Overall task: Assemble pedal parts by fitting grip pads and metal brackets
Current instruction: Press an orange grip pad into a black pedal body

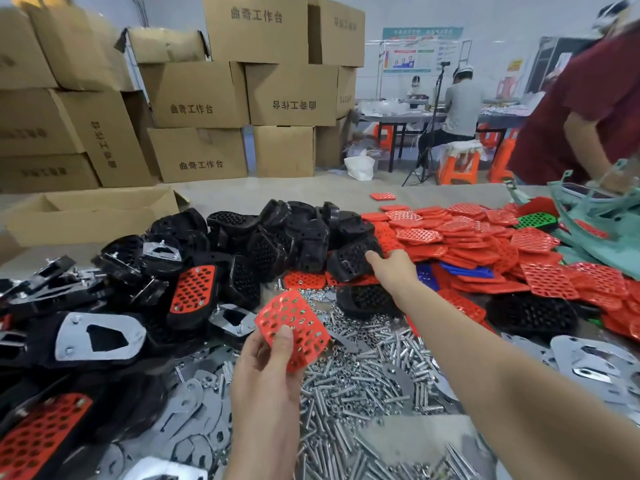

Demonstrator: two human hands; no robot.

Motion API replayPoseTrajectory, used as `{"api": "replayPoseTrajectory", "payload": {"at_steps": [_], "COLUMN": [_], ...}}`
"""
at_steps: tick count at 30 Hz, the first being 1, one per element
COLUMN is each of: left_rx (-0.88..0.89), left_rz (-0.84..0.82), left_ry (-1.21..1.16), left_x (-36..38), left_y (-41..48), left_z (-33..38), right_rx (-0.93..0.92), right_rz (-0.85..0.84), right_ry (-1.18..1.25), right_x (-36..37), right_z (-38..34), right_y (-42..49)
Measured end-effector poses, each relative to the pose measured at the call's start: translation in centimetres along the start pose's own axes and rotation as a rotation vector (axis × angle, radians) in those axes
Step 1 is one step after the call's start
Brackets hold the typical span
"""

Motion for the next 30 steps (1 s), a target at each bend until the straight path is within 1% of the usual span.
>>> {"api": "replayPoseTrajectory", "payload": {"at_steps": [2,4,6,8,10,11,13,15,17,20,23,26,30], "left_rx": [0.013,0.018,0.028,0.044,0.059,0.064,0.067,0.05,0.032,0.023,0.01,0.008,0.049], "left_rz": [-0.007,-0.015,-0.048,-0.091,-0.149,-0.182,-0.249,-0.325,-0.416,-0.526,-0.583,-0.571,-0.521], "left_ry": [-0.011,0.009,0.039,0.074,0.099,0.118,0.173,0.258,0.365,0.492,0.548,0.585,0.638], "left_x": [-0.2,-0.3,-0.3,-0.2,0.2,0.4,1.1,2.0,2.7,3.6,4.1,4.1,3.8], "left_y": [0.3,0.5,0.5,0.3,0.1,-0.1,-0.5,-1.3,-2.3,-3.8,-4.5,-4.5,-3.8], "left_z": [-0.1,-0.1,-0.1,-0.1,0.0,0.0,-0.2,-0.7,-1.2,-1.7,-2.0,-2.2,-2.3], "right_rx": [0.0,-0.046,-0.15,-0.26,-0.335,-0.34,-0.295,-0.218,-0.144,-0.115,-0.141,-0.163,-0.169], "right_rz": [0.011,0.028,0.061,0.082,0.051,0.014,-0.086,-0.184,-0.282,-0.34,-0.392,-0.414,-0.444], "right_ry": [0.086,0.15,0.195,0.325,0.467,0.543,0.729,0.898,1.017,1.073,1.104,1.101,1.135], "right_x": [0.3,0.2,-0.5,-1.9,-3.7,-4.4,-5.2,-5.1,-4.2,-3.4,-2.9,-2.5,-2.3], "right_z": [0.2,0.2,-0.4,-1.5,-2.1,-2.1,-1.4,0.4,2.6,5.8,7.2,7.3,7.3], "right_y": [1.0,1.1,0.3,-1.5,-3.8,-5.4,-9.2,-12.8,-15.9,-18.7,-19.4,-19.3,-19.1]}}
Point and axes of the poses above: each hand's wrist, its own y-axis towards the middle knuckle, its own x-axis out of the palm, z = x × y, the point moved 3 cm from there along y, towards the middle knuckle, and after that the axes turned 14 degrees about -z, right-handed, at the moved point
